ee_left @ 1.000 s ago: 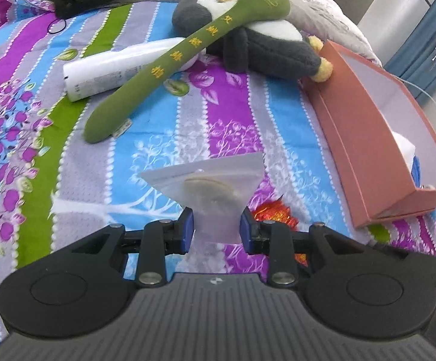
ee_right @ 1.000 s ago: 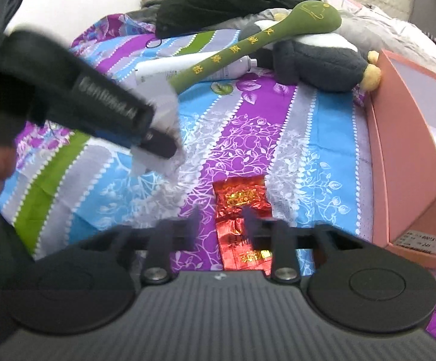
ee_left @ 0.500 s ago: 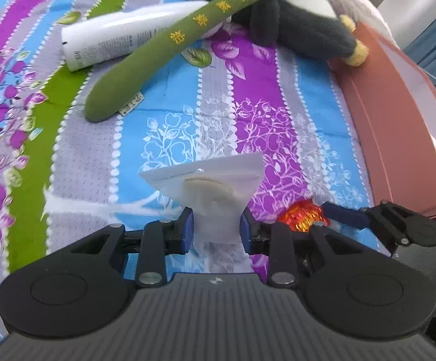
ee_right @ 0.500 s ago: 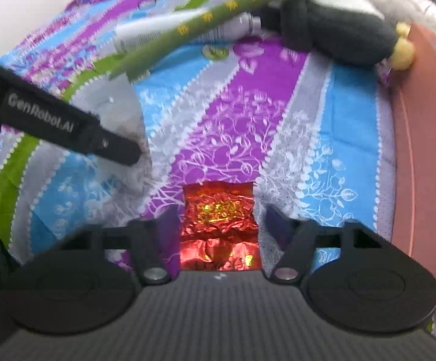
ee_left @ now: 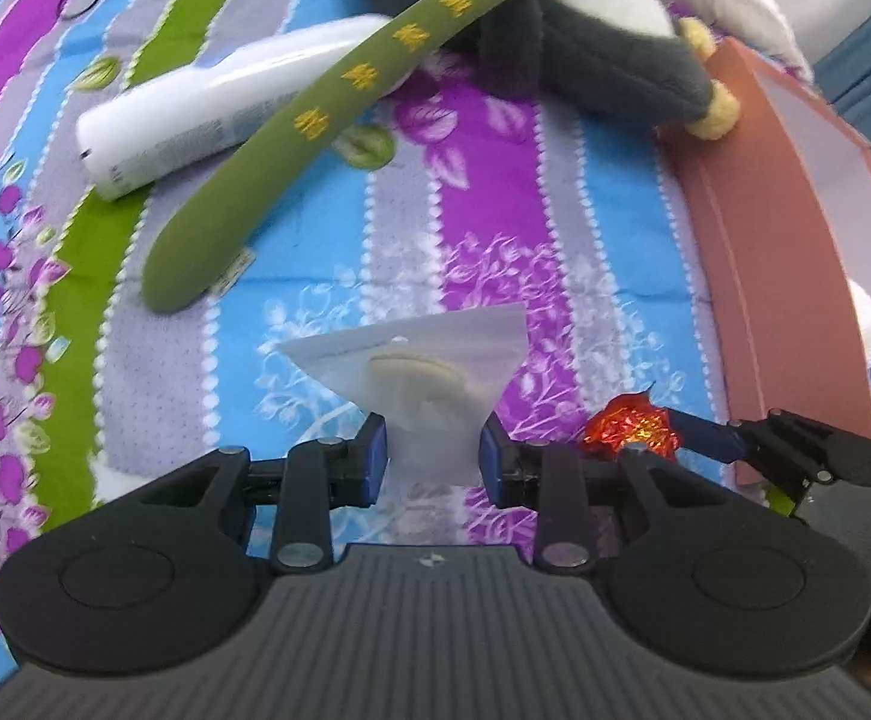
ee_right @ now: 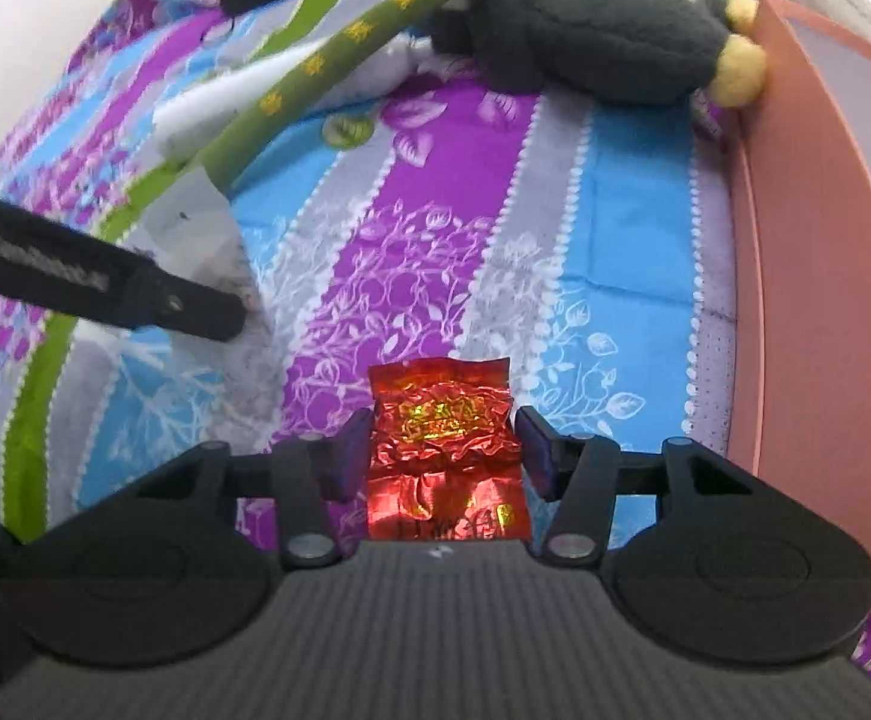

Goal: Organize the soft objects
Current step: 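Carry the clear bag and red packet over the orange box with both grippers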

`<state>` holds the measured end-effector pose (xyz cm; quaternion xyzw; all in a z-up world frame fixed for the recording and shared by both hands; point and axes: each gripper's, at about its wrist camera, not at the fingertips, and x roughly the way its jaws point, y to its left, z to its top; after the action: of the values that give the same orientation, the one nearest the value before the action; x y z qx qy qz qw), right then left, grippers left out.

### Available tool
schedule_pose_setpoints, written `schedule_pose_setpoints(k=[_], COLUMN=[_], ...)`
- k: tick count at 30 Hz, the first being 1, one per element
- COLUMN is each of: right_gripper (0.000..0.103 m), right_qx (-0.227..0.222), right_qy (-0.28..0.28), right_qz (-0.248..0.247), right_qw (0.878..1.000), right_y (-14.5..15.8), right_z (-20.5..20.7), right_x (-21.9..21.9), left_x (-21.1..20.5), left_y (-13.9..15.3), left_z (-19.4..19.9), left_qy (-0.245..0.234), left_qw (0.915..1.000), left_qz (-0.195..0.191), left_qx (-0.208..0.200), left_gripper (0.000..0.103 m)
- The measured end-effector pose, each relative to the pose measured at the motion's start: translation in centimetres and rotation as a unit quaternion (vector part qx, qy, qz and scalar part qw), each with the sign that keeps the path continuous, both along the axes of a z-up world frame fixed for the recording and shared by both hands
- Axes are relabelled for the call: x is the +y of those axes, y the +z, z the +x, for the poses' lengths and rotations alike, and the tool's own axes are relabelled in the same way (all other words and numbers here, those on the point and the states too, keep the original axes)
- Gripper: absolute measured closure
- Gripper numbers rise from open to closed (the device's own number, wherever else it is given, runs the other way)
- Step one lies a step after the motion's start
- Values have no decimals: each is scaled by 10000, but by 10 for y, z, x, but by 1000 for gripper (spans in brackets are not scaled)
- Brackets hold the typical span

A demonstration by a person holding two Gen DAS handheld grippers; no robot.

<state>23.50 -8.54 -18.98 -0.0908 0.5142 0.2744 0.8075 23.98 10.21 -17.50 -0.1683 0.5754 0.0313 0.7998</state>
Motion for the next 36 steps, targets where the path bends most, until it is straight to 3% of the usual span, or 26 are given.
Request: schedule_pose_setpoints(k=[7, 19, 36], right_gripper=[48, 48, 48], right_qx=[-576, -1223, -2046], right_qy=[-347, -810, -1037], right_qz=[263, 513, 987], right_qw=[9974, 9878, 9683], right_y=[23, 96, 185], right_z=[-33, -66, -74], right_x=[-12, -37, -61], left_x=[-24, -38, -49], left_y=[1, 71, 155], left_z=[-19, -70, -90], left_qy=[-247, -489, -568], left_qw=[9981, 9897, 9735], left_qz=[147, 135, 189], left_qx=[-538, -1339, -2208], left_gripper=[67, 67, 67])
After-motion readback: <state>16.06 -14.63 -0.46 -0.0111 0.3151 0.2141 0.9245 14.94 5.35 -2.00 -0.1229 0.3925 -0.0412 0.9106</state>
